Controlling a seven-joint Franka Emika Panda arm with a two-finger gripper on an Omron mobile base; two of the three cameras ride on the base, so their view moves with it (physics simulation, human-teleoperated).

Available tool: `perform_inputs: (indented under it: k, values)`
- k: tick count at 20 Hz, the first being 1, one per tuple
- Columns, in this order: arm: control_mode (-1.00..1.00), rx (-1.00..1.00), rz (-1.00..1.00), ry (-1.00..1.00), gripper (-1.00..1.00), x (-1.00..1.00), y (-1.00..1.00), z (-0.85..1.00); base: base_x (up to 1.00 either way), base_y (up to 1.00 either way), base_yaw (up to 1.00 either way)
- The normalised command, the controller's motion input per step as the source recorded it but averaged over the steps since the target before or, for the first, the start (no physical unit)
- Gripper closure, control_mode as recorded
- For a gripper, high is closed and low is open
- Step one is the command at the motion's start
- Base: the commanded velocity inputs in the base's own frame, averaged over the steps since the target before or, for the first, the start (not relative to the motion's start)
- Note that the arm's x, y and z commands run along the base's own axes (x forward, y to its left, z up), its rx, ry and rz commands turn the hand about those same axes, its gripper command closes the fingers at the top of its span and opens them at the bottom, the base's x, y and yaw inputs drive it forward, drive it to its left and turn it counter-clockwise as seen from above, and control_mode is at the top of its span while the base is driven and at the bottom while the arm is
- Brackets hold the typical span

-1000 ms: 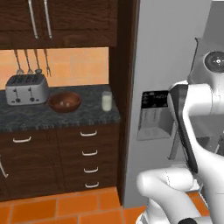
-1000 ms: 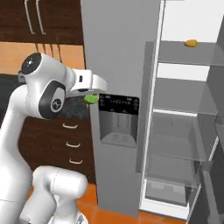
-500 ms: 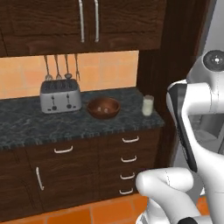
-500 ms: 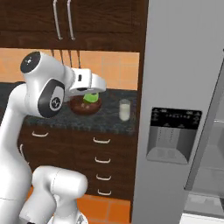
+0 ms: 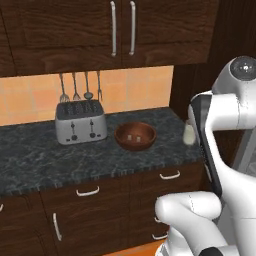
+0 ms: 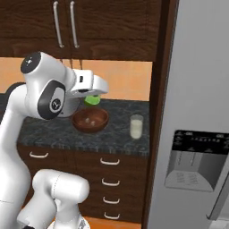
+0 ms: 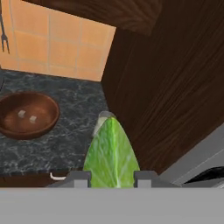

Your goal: Grab a lemon wedge from the fridge and one ice cube from the ice bowl, and put them in the glass of lemonade.

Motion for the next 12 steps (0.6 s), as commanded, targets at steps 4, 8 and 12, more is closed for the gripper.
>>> perform_inputs:
  k: [4, 8, 12]
  values:
    - [1.00, 0.00, 0.00, 0.00, 1.00, 0.00, 0.00, 0.00, 0.32, -0.03, -0.03]
    - [1.00, 0.00, 0.00, 0.00, 1.00, 0.00, 0.00, 0.00, 0.55, -0.04, -0.12]
    - [1.00, 0.00, 0.00, 0.00, 1.00, 0.00, 0.00, 0.00, 0.64, -0.11, -0.07]
